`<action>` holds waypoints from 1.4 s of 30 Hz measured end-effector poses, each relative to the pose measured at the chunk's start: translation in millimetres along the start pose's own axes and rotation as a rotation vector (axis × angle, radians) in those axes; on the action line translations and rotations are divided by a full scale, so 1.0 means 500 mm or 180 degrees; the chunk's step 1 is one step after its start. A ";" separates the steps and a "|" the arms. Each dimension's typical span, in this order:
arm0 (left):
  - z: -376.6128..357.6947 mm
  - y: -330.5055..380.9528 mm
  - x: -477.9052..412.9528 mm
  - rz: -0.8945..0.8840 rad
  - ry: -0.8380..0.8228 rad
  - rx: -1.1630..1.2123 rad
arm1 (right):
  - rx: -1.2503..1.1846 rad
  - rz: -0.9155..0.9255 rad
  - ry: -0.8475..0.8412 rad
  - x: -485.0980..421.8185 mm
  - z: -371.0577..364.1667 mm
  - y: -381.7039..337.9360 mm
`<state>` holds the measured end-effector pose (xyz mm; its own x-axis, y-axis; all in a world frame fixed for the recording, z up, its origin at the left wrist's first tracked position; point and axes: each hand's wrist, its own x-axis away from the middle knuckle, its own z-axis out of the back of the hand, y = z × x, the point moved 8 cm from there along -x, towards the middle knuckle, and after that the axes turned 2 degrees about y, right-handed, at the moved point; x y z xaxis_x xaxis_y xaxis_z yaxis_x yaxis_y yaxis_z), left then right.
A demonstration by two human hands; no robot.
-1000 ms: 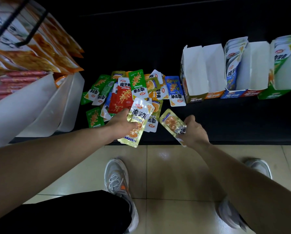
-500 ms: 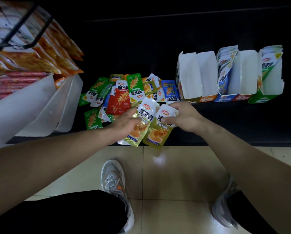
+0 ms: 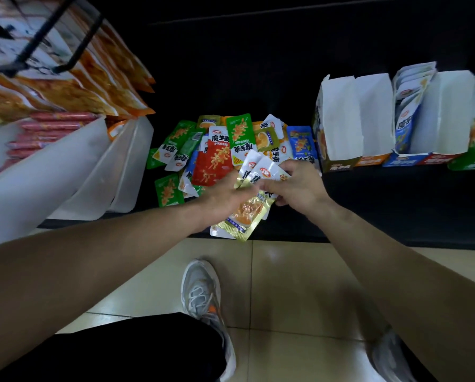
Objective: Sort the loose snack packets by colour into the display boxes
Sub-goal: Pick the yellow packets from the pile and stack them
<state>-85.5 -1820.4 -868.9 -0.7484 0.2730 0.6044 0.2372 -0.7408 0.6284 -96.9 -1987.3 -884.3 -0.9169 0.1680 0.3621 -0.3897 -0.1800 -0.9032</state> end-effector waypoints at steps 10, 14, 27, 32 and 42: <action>0.103 -0.095 -0.028 0.0392 0.0578 -0.0441 | 0.3254 0.0819 -0.0653 -0.046 -0.075 0.131; 0.111 -0.110 -0.033 0.0408 0.0586 -0.0498 | 0.3888 0.0947 -0.0566 -0.009 -0.082 0.185; 0.071 -0.092 -0.016 0.0330 0.0526 -0.0447 | 0.4298 0.0604 -0.0197 -0.003 0.011 0.177; 0.052 -0.110 -0.014 0.0355 0.0395 -0.0128 | 0.4483 0.0338 -0.0038 -0.013 0.026 0.178; 0.037 -0.122 -0.031 0.0554 0.0500 0.0387 | -0.0664 -0.0714 -0.0091 0.021 0.029 0.159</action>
<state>-76.8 -1768.1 -907.7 -0.7745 0.0424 0.6312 0.4364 -0.6865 0.5817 -138.9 -2013.8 -949.1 -0.8132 0.1533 0.5614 -0.5591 0.0618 -0.8268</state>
